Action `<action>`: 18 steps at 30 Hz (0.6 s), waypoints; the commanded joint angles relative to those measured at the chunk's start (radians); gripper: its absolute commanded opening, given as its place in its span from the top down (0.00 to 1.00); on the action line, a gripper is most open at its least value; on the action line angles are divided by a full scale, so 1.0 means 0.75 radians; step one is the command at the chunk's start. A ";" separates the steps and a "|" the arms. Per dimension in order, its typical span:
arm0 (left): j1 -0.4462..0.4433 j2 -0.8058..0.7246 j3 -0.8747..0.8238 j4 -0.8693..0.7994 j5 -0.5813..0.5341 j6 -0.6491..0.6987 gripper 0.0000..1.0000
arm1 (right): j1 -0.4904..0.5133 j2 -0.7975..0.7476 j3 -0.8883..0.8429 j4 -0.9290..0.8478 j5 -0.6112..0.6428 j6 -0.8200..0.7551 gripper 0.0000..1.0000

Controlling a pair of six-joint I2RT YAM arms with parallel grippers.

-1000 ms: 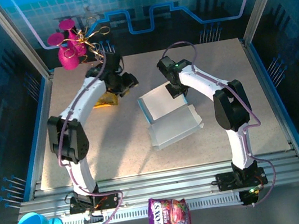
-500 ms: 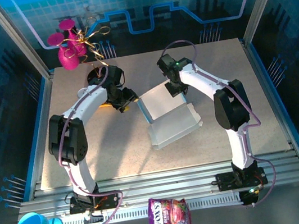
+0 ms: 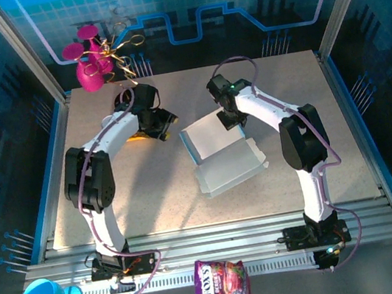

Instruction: Fold the paper box

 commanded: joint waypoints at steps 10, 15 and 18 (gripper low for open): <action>-0.002 0.125 -0.007 0.099 0.123 -0.152 0.57 | 0.016 -0.034 -0.019 0.026 -0.005 -0.001 1.00; -0.011 0.103 -0.090 0.165 0.155 -0.189 0.67 | 0.016 -0.038 -0.025 0.028 -0.003 0.004 1.00; -0.018 0.092 -0.107 0.166 0.163 -0.191 0.67 | 0.016 -0.038 -0.029 0.029 -0.004 0.010 1.00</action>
